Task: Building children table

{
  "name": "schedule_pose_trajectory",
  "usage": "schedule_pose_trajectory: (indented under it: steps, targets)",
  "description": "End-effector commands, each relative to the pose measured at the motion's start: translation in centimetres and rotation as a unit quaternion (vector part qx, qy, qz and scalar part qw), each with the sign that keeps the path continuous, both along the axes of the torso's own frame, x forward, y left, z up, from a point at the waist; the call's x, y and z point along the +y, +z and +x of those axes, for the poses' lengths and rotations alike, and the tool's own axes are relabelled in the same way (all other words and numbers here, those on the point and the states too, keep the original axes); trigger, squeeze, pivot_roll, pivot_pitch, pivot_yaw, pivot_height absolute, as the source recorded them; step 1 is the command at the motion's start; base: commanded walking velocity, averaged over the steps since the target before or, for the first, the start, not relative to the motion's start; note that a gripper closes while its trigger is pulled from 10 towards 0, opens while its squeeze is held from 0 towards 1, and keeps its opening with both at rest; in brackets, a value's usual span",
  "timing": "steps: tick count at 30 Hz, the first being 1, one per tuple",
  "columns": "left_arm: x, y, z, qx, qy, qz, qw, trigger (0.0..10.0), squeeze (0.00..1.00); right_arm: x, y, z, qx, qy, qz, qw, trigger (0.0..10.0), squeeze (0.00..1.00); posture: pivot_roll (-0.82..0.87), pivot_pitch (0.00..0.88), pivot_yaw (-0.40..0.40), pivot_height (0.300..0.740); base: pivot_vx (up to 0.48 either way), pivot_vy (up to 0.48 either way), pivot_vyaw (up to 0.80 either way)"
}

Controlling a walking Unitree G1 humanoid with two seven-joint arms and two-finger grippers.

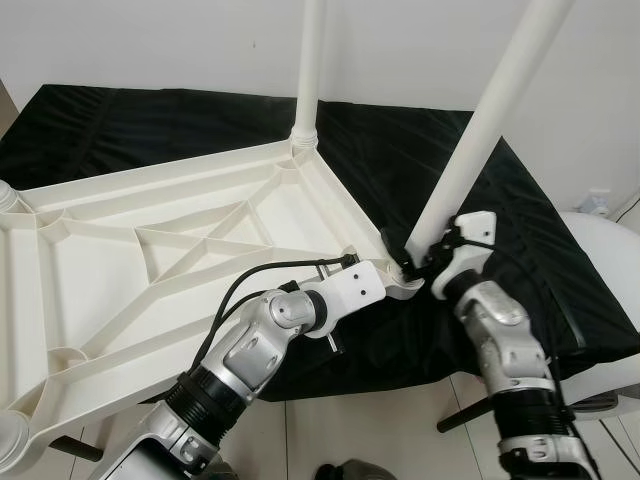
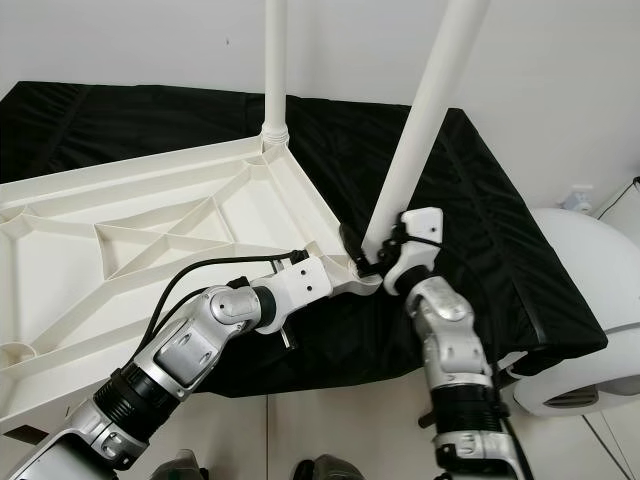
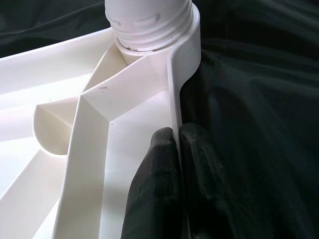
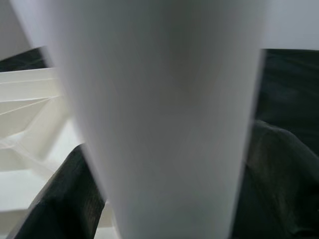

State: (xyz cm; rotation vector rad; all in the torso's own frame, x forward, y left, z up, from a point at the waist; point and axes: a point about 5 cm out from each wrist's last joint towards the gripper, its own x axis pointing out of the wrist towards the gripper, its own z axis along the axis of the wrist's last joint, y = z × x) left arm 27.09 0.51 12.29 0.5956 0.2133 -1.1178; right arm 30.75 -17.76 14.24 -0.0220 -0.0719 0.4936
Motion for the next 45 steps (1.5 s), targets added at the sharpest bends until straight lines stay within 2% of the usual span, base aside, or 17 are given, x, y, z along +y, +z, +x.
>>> schedule_pose_trajectory:
  steps: [1, 4, 10, 11, 12, 14, 16, 23, 24, 26, 27, 28, 29, 30, 45]
  targets:
    - [-1.3, -0.3, -1.1, 0.018, -0.052, -0.011, 0.998, 10.0, 0.0, -1.4, 0.0, 0.1, 0.004, 0.032, -0.007, 0.999, 10.0, 0.0, 0.01, 0.0, -0.094, 0.74, 0.0, 0.0, 0.0]
    - [-1.3, -0.3, -1.0, 0.017, -0.051, -0.011, 0.999, 10.0, 0.0, -3.3, 0.0, 0.2, 0.023, 0.071, -0.012, 0.997, 10.0, 0.0, 0.01, 0.0, -0.093, 0.74, 0.0, 0.0, 0.0]
    - [-1.3, -0.2, -0.9, 0.015, -0.05, -0.011, 0.999, 10.0, 0.0, -4.8, -0.3, 0.0, 0.048, 0.124, -0.041, 0.99, 10.0, 0.0, 0.01, 0.0, -0.092, 0.74, 0.0, 0.0, 0.0]
    - [-1.3, -0.2, -0.9, 0.015, -0.05, -0.011, 0.999, 10.0, 0.0, -4.8, -0.3, 0.0, 0.048, 0.124, -0.041, 0.99, 10.0, 0.0, 0.01, 0.0, -0.092, 0.74, 0.0, 0.0, 0.0]
    - [-1.3, -0.2, -0.9, 0.015, -0.05, -0.011, 0.999, 10.0, 0.0, -5.5, -0.4, 0.0, 0.057, 0.128, -0.045, 0.989, 10.0, 0.0, 0.02, 0.0, -0.094, 0.74, 0.0, 0.0, 0.0]
    - [-1.3, -0.2, -0.9, 0.015, -0.05, -0.011, 0.999, 10.0, 0.0, -5.5, -0.4, 0.0, 0.057, 0.128, -0.045, 0.989, 10.0, 0.0, 0.02, 0.0, -0.094, 0.74, 0.0, 0.0, 0.0]
    - [-1.2, -0.2, -0.9, 0.015, -0.049, -0.011, 0.999, 10.0, 0.0, -6.6, -0.5, 0.0, 0.07, 0.137, -0.046, 0.987, 10.0, 0.0, 0.02, 0.0, -0.093, 0.74, 0.0, 0.0, 0.0]
    - [-1.2, -0.2, -1.0, 0.016, -0.05, -0.01, 0.999, 10.0, 0.0, -7.0, -0.7, 0.1, 0.073, 0.15, -0.038, 0.985, 9.7, 0.0, 0.01, 0.0, -0.086, 0.74, 0.0, 0.0, 0.0]
    - [-1.2, -0.2, -0.9, 0.015, -0.051, -0.01, 0.999, 10.0, 0.0, -6.9, -0.7, 0.1, 0.07, 0.152, -0.036, 0.985, 7.1, 0.0, 0.01, 0.0, -0.085, 0.74, 0.0, 0.0, 0.0]
    - [-1.2, -0.1, -0.9, 0.015, -0.051, -0.01, 0.999, 10.0, 0.0, -6.8, -0.7, 0.2, 0.069, 0.154, -0.036, 0.985, 7.1, 0.0, 0.01, 0.0, -0.085, 0.74, 0.0, 0.0, 0.0]
    - [-1.2, -0.1, -0.9, 0.015, -0.052, -0.01, 0.998, 10.0, 0.0, -6.8, -0.7, 0.2, 0.069, 0.157, -0.034, 0.985, 5.9, 0.0, 0.01, 0.0, -0.085, 0.74, 0.0, 0.0, 0.0]
    - [-1.3, -0.1, -1.0, 0.015, -0.053, -0.011, 0.998, 10.0, 0.0, -6.8, -0.6, 0.3, 0.066, 0.157, -0.032, 0.985, 1.3, 0.0, 0.01, 0.0, -0.086, 0.74, 0.0, 0.0, 0.0]
    - [-1.3, -0.1, -1.0, 0.015, -0.053, -0.011, 0.998, 10.0, 0.0, -6.8, -0.6, 0.3, 0.066, 0.157, -0.032, 0.985, 1.3, 0.0, 0.01, 0.0, -0.086, 0.74, 0.0, 0.0, 0.0]
    - [-1.3, -0.1, -1.0, 0.015, -0.053, -0.011, 0.998, 10.0, 0.0, -6.7, -0.6, 0.3, 0.064, 0.157, -0.031, 0.985, 0.0, 0.0, 0.01, 0.0, -0.086, 0.74, 0.0, 0.0, 0.0]
    - [-1.3, -0.3, -1.2, 0.018, -0.053, -0.012, 0.998, 10.0, 0.0, -6.3, -0.5, -0.1, 0.065, 0.187, -0.013, 0.98, 0.0, 0.0, 0.01, 0.001, -0.087, 0.74, 0.0, 0.0, 0.0]
